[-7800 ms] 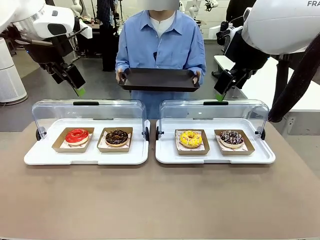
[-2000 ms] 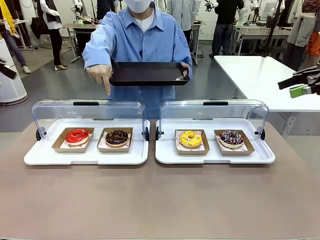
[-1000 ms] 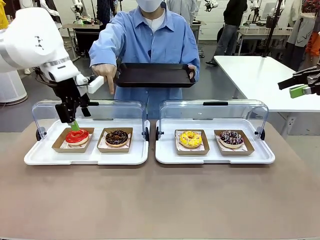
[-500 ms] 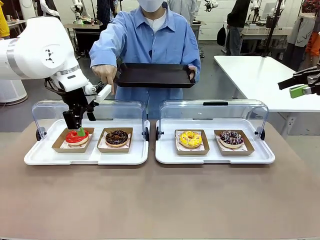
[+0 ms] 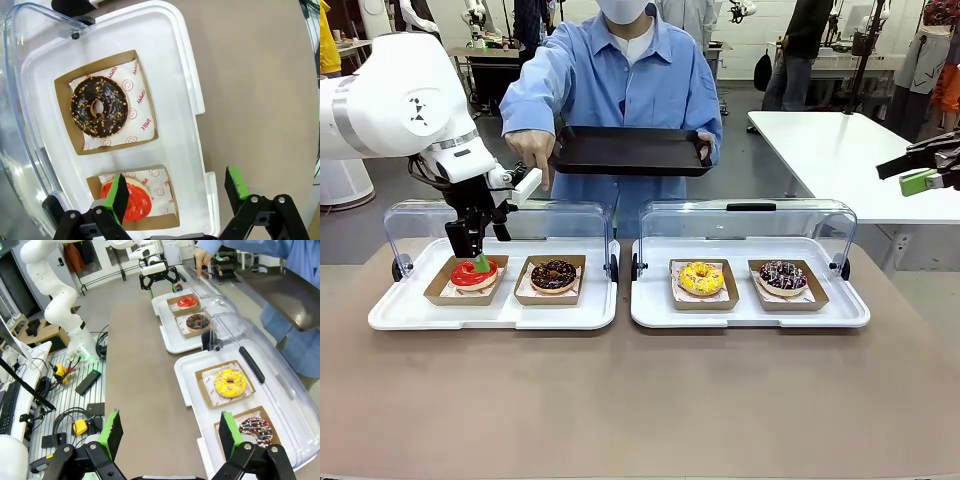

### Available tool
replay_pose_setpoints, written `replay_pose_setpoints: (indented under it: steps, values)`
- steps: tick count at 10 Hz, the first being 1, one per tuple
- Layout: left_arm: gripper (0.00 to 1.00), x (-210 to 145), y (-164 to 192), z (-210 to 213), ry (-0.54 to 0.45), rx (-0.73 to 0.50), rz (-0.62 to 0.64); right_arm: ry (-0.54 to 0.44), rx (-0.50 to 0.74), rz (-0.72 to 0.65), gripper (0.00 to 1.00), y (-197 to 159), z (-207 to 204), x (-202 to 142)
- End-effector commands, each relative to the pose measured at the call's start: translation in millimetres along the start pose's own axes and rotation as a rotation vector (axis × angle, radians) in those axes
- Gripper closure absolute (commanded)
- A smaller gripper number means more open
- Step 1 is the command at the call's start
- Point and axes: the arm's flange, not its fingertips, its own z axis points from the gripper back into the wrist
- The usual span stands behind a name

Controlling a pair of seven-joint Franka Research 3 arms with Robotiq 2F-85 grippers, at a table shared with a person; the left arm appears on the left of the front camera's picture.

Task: Provide the desired donut to the person.
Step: Pick up and lift the Paper togo box containing the Donut pointed at by the person.

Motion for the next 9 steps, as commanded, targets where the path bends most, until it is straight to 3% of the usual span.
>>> replay_pose_setpoints:
  steps: [1, 4, 9]
  values:
    - [0.00, 0, 0, 0, 0.000, 0.000, 0.000, -0.010, 0.008, 0.004, 0.00, 0, -1, 0]
    - [0.00, 19, -11, -28, 0.046, 0.031, 0.065, -0.010, 0.008, 0.004, 0.00, 0, -1, 0]
    - [0.00, 29, 5, -66, 0.146, 0.030, 0.105, -0.010, 0.008, 0.004, 0.00, 0, -1, 0]
